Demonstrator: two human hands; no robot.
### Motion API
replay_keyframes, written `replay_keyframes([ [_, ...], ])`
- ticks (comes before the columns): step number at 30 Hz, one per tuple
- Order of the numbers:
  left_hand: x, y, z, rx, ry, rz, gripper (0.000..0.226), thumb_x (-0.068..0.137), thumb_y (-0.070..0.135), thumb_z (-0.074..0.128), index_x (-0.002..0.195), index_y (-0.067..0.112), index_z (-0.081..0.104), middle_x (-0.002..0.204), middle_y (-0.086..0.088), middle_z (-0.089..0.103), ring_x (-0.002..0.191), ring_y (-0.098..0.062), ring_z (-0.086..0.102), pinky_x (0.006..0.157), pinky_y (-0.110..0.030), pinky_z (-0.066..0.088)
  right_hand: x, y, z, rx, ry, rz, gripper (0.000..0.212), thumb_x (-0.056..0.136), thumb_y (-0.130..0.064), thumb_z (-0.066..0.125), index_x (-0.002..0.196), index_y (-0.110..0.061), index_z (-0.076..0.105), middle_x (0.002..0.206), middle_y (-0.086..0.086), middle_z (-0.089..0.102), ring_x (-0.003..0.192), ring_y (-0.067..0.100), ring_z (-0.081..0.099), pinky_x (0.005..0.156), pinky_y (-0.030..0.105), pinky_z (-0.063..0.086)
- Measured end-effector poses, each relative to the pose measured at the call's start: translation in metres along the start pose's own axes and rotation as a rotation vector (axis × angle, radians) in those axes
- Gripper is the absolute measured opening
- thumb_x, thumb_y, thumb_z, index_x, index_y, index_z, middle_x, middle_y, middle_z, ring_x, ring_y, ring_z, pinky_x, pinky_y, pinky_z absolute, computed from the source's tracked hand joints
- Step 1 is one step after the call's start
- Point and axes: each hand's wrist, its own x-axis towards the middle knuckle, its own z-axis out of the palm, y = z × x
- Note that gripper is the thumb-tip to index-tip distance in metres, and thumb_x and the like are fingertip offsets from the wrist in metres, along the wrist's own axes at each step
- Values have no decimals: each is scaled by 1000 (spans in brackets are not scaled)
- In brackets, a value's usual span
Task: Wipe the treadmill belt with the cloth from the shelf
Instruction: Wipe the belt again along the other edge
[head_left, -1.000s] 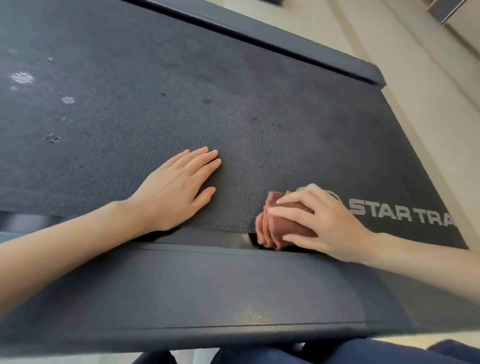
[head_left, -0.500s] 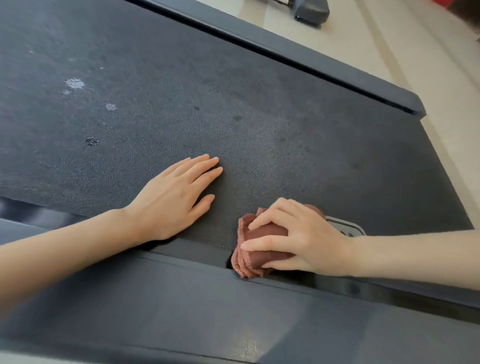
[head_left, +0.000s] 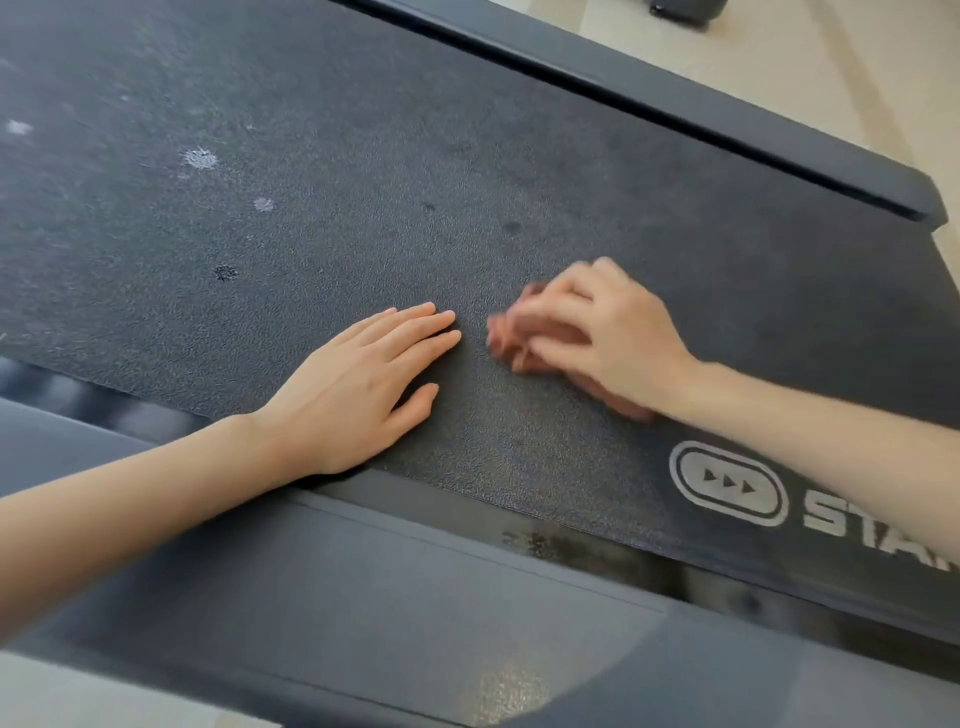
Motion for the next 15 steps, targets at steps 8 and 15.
replay_keyframes([
  [8, 0, -1, 1, -14, 16, 2, 55, 94, 37, 32, 138, 9, 48, 146, -5, 43, 138, -21, 34, 114, -36, 21, -9, -27, 0, 13, 1, 200, 43, 84, -53, 49, 116, -30, 65, 100, 0, 56, 93, 21, 46, 77, 34, 44],
  [15, 0, -1, 1, -17, 26, 3, 54, 93, 37, 33, 137, 9, 49, 146, -5, 42, 138, -22, 34, 114, -35, 19, -90, -87, -20, 55, -98, -71, 32, 88, -42, 57, 114, -25, 67, 104, 3, 62, 79, 23, 48, 72, 30, 45],
])
